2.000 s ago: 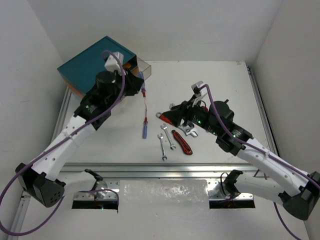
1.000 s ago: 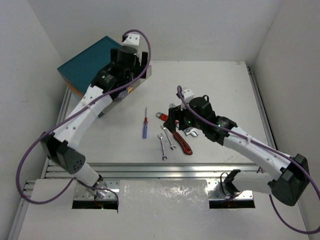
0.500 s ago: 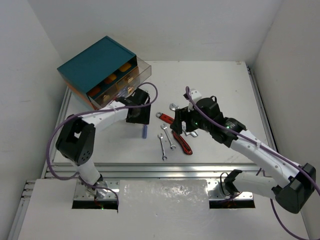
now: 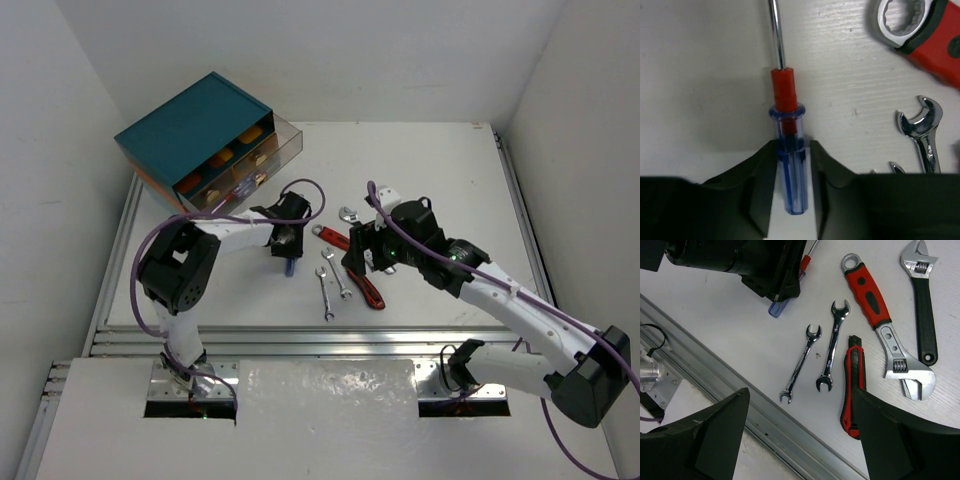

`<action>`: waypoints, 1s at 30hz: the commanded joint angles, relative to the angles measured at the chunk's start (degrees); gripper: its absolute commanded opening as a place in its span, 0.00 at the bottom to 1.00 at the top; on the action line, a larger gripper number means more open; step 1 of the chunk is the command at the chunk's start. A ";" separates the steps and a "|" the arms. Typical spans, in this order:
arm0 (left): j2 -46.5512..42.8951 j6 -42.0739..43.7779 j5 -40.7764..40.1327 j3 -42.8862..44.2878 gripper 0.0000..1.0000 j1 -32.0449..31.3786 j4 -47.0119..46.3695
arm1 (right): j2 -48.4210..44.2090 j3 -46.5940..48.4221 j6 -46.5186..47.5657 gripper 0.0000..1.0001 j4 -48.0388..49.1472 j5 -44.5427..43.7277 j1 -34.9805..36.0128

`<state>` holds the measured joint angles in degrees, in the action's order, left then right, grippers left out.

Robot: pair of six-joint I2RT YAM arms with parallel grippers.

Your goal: Sort the tools into containers

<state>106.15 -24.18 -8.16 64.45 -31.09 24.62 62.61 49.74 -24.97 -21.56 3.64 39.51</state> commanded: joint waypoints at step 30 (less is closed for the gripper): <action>-16.85 58.29 -32.01 21.87 0.18 6.22 -14.86 | -5.74 -1.31 5.11 0.85 -0.59 -1.18 -2.15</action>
<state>90.52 30.24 -42.98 85.76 -23.90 12.91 57.58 48.60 -21.12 -22.98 2.55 37.60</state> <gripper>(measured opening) 0.212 0.851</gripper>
